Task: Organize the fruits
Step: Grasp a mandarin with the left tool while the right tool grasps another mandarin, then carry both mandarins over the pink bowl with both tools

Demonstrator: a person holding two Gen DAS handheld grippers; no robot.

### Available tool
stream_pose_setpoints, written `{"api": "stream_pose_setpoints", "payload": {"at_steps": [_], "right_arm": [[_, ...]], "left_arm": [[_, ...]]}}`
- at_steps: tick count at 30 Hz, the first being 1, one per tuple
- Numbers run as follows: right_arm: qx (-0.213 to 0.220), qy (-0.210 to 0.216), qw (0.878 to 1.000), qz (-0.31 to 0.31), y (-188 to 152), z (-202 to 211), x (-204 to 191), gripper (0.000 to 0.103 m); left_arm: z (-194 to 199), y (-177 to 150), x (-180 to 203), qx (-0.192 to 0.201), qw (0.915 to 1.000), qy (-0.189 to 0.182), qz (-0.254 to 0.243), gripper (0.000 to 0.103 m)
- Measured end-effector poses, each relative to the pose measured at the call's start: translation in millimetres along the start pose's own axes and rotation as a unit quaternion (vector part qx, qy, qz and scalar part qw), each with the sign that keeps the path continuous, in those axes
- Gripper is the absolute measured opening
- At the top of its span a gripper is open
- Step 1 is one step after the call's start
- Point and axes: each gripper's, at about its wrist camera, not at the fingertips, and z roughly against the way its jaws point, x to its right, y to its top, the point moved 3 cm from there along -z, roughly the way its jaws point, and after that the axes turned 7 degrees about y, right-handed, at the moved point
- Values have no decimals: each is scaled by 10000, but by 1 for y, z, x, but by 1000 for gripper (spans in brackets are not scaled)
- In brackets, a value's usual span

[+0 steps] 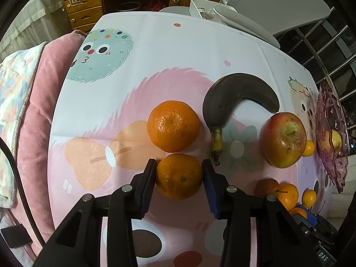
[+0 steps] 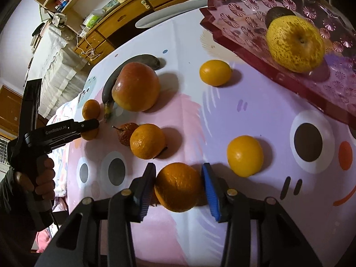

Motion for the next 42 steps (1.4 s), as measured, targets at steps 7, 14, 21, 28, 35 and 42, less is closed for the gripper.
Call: {"api": "stream_pose_setpoints", "payload": {"at_steps": [7, 14, 21, 28, 35, 42], "right_arm": [[-82, 23, 9996, -251, -2, 1, 3, 41], [-144, -47, 9987, -483, -14, 8, 5, 40], [43, -131, 9987, -491, -28, 30, 0, 40], [324, -142, 9983, -455, -41, 58, -4, 40], [545, -156, 9975, -421, -42, 89, -2, 40], [860, -219, 9957, -278, -31, 128, 6, 40]], "left_arm": [[13, -10, 0, 19, 10000, -59, -51, 40], [39, -30, 4, 122, 9997, -172, -137, 39], [70, -58, 11, 165, 9993, -205, -254, 39], [104, -92, 37, 175, 9974, -484, -510, 39], [139, -117, 67, 280, 9931, -856, -756, 39], [164, -128, 110, 415, 9863, -1114, -1143, 39]]}}
